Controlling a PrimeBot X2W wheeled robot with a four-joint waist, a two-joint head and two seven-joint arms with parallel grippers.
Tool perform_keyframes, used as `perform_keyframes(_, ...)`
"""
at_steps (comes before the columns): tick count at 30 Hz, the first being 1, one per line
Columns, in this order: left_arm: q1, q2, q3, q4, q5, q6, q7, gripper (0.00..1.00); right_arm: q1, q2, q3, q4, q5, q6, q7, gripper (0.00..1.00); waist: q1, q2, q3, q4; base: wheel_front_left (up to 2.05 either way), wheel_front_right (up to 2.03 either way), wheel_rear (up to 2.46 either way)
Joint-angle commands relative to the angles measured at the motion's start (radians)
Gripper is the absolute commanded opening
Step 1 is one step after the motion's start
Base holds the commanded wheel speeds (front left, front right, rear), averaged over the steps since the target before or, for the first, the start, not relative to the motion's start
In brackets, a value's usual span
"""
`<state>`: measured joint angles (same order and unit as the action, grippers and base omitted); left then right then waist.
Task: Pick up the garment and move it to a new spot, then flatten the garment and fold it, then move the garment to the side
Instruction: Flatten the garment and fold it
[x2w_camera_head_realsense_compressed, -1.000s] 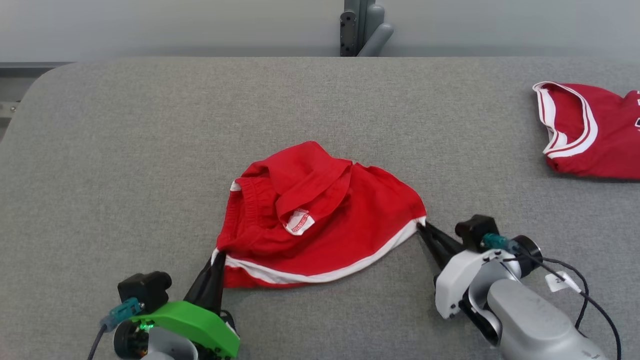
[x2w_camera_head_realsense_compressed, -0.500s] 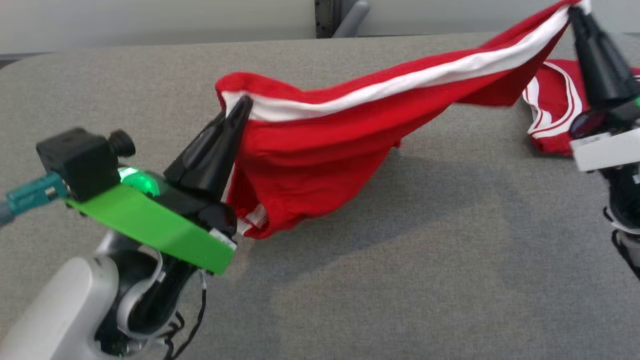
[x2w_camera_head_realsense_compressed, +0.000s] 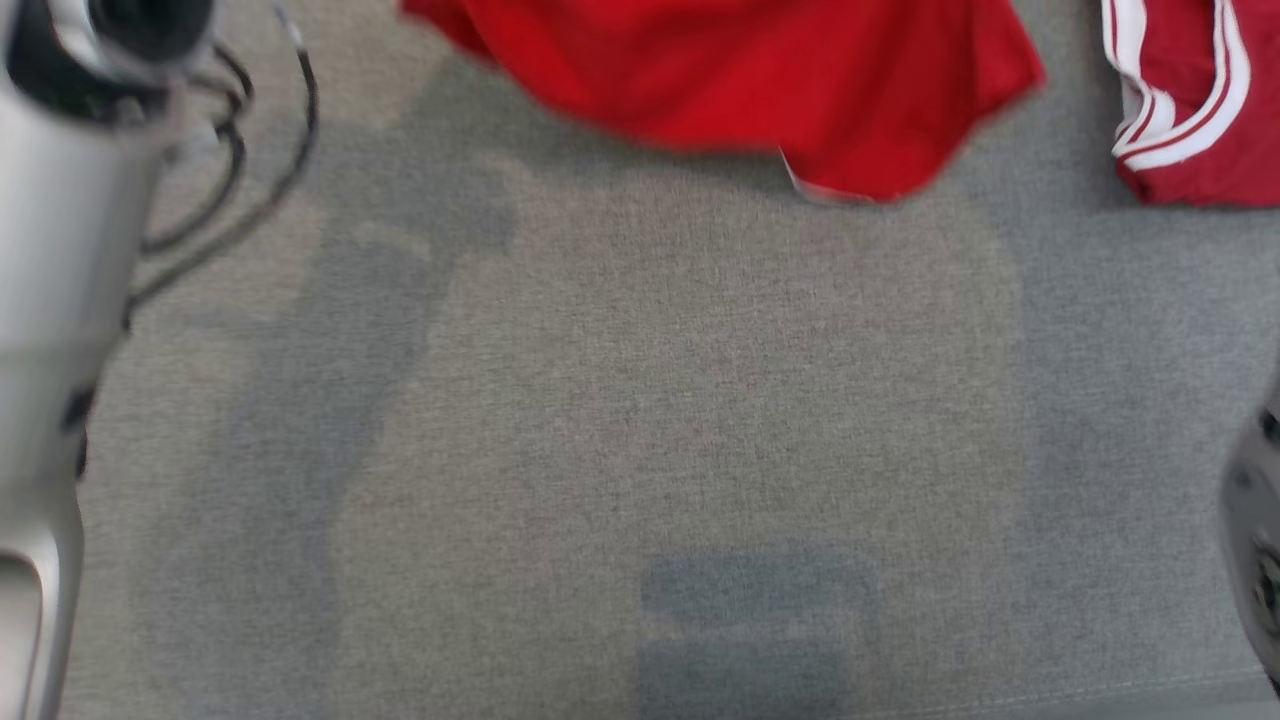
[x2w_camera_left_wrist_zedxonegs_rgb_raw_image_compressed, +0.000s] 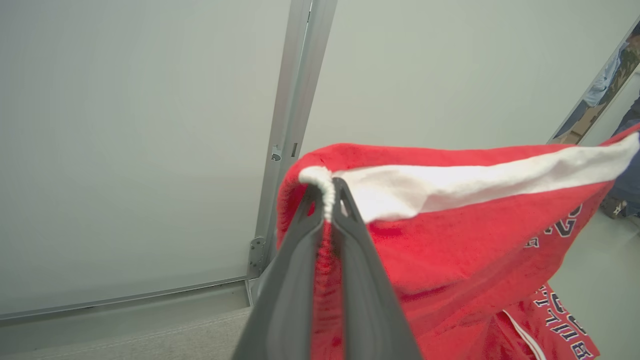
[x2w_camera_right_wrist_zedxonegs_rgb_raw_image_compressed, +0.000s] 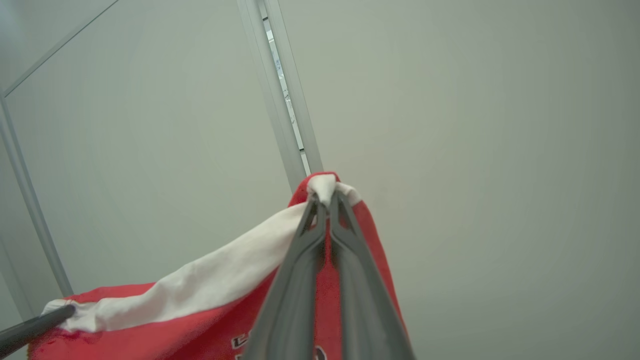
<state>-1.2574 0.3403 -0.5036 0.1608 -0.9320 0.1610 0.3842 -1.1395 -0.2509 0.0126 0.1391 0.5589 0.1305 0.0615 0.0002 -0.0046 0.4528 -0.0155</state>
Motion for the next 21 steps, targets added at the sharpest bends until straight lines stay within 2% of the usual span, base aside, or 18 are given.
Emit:
perform_keyframes(1,-0.077,-0.017,0.008,0.069,0.032,-0.016,-0.048,0.00,-0.074,0.053,-0.012,0.068,-0.031,0.000,-0.032,0.00,-0.0002,0.0046,0.141,-0.070,0.00,0.00,0.00)
perform_keyframes(2,-0.125,-0.036,0.020,0.122,0.051,-0.022,-0.099,0.00,-0.130,0.076,-0.026,0.117,-0.067,0.000,-0.062,0.00,-0.0002,0.0046,0.154,-0.076,0.00,0.00,0.00)
perform_keyframes(5,-0.231,-0.076,0.028,0.258,0.113,-0.081,-0.262,0.00,-0.246,0.127,-0.044,0.240,-0.131,0.000,-0.156,0.00,-0.0002,0.0046,0.178,-0.080,0.00,0.00,0.00)
perform_keyframes(8,-0.266,-0.083,0.009,0.340,0.151,-0.166,-0.397,0.00,-0.274,0.150,-0.009,0.285,-0.131,0.000,-0.235,0.00,-0.0002,0.0046,0.192,-0.082,0.00,0.00,0.00)
perform_keyframes(10,-0.221,-0.070,-0.018,0.373,0.177,-0.223,-0.462,0.00,-0.216,0.131,0.041,0.292,-0.116,0.000,-0.269,0.00,-0.0002,0.0046,0.181,-0.083,0.00,0.00,0.00)
perform_keyframes(12,-0.151,-0.047,-0.051,0.395,0.198,-0.253,-0.519,0.00,-0.129,0.101,0.087,0.287,-0.094,-0.001,-0.293,0.00,-0.0002,0.0046,0.164,-0.081,0.00,0.00,0.00)
perform_keyframes(16,0.067,-0.038,-0.086,0.431,0.211,-0.265,-0.621,0.00,0.128,0.055,0.131,0.271,-0.046,0.000,-0.322,0.00,-0.0002,0.0046,0.111,-0.061,0.00,0.00,0.00)
perform_keyframes(17,0.067,-0.038,-0.086,0.431,0.211,-0.265,-0.621,0.00,0.128,0.055,0.131,0.271,-0.046,0.000,-0.322,0.00,-0.0002,0.0046,0.111,-0.061,0.00,0.00,0.00)
perform_keyframes(21,0.318,-0.057,-0.069,0.426,0.202,-0.267,-0.649,0.00,0.408,0.043,0.112,0.248,0.013,0.000,-0.329,0.00,-0.0002,0.0046,0.048,-0.042,0.00,0.00,0.00)
